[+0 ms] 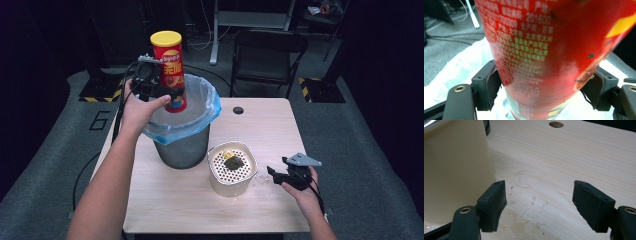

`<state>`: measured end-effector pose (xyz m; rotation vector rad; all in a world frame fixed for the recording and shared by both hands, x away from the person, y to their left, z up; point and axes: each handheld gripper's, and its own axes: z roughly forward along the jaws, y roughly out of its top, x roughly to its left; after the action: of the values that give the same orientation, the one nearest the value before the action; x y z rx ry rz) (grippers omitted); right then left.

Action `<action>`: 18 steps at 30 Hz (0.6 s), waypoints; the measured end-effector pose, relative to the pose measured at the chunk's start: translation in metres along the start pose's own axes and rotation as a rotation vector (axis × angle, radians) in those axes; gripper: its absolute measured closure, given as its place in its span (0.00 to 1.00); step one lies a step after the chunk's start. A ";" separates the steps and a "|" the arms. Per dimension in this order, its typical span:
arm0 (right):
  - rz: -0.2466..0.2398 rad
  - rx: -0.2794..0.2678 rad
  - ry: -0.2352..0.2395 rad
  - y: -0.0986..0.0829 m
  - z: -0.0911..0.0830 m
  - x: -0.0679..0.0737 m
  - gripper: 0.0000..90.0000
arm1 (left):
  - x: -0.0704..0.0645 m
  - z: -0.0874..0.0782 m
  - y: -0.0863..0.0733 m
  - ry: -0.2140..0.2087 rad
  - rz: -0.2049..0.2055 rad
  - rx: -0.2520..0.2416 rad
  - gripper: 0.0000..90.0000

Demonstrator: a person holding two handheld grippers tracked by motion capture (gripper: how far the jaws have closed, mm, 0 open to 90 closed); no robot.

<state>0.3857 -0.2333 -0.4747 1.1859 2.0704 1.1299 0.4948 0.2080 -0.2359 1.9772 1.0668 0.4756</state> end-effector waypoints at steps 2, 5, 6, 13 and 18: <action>-0.002 0.003 -0.002 0.000 0.000 0.001 0.29 | 0.000 0.004 -0.002 -0.006 -0.003 0.026 0.26; -0.001 0.003 -0.003 0.000 -0.001 0.000 0.29 | 0.002 0.007 -0.008 -0.019 -0.027 0.015 0.16; 0.001 0.001 -0.001 0.000 -0.001 0.000 0.29 | 0.003 0.006 -0.011 -0.028 -0.031 0.008 0.16; -0.001 -0.002 -0.002 0.000 -0.001 -0.001 0.29 | 0.006 -0.014 -0.023 -0.022 0.004 0.001 0.17; -0.005 -0.003 -0.004 0.000 -0.001 -0.001 0.29 | 0.009 -0.039 -0.033 -0.037 -0.014 -0.031 0.25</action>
<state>0.3853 -0.2345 -0.4738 1.1802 2.0668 1.1266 0.4575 0.2441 -0.2394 1.9431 1.0438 0.4444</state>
